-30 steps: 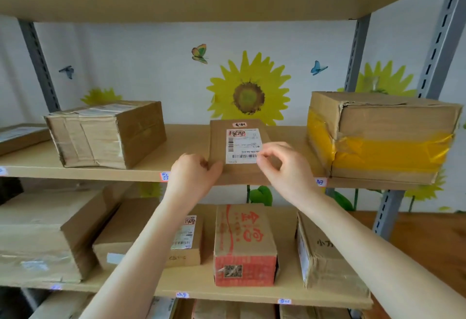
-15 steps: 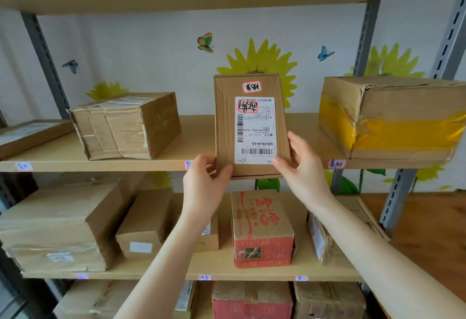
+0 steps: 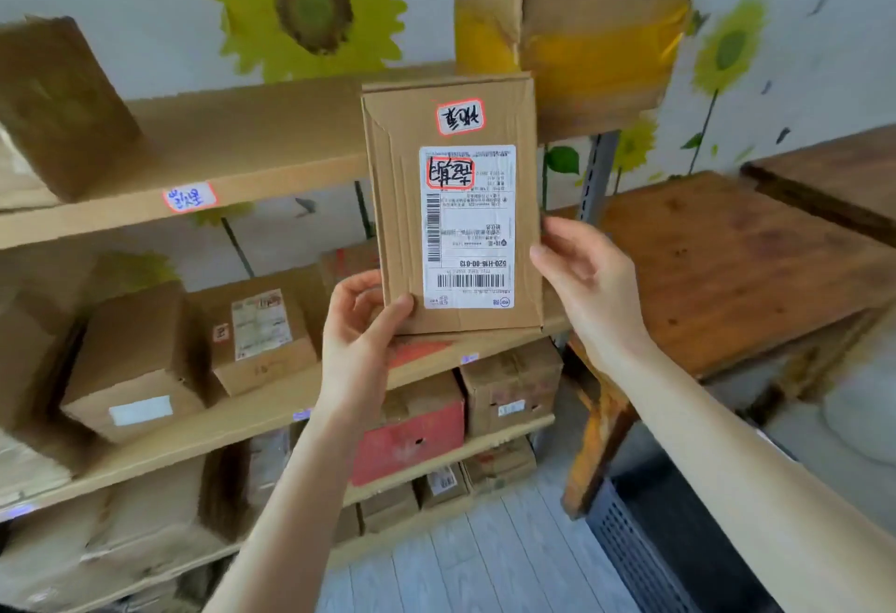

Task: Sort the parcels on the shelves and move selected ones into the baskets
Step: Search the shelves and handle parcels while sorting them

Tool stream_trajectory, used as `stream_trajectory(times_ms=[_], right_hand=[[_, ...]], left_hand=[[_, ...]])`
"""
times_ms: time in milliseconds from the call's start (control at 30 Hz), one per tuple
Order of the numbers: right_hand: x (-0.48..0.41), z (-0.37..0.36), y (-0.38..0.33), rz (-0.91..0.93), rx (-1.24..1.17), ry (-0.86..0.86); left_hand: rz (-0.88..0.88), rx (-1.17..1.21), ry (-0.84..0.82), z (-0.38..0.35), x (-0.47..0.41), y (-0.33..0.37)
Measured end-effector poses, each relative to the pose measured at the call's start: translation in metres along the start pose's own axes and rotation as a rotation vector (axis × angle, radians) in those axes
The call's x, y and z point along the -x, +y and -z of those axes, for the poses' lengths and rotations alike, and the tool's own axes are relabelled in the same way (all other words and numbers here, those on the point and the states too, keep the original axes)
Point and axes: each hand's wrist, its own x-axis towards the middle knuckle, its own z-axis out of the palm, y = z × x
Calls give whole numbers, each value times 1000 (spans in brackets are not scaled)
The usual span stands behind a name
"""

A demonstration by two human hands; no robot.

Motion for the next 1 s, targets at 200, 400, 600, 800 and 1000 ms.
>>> stream_trajectory(times_ms=[200,400,600,800,1000], right_hand=[[67,111,39,-175,53,228],[151,260,76,-393,67,503],[253,385,111,-663,33,716],[332,456,151,-925,-57,897],[398,509,196,-1176,-148,1091]], left_hand=[[203,-24,-210,-88,43,-69],[362,-119,-434,-216,119,-150],[502,-302,-617,-329,213,-238],[679,-553,-803,-391,284,-301],[887,-658,-1035,-441,341,-364]])
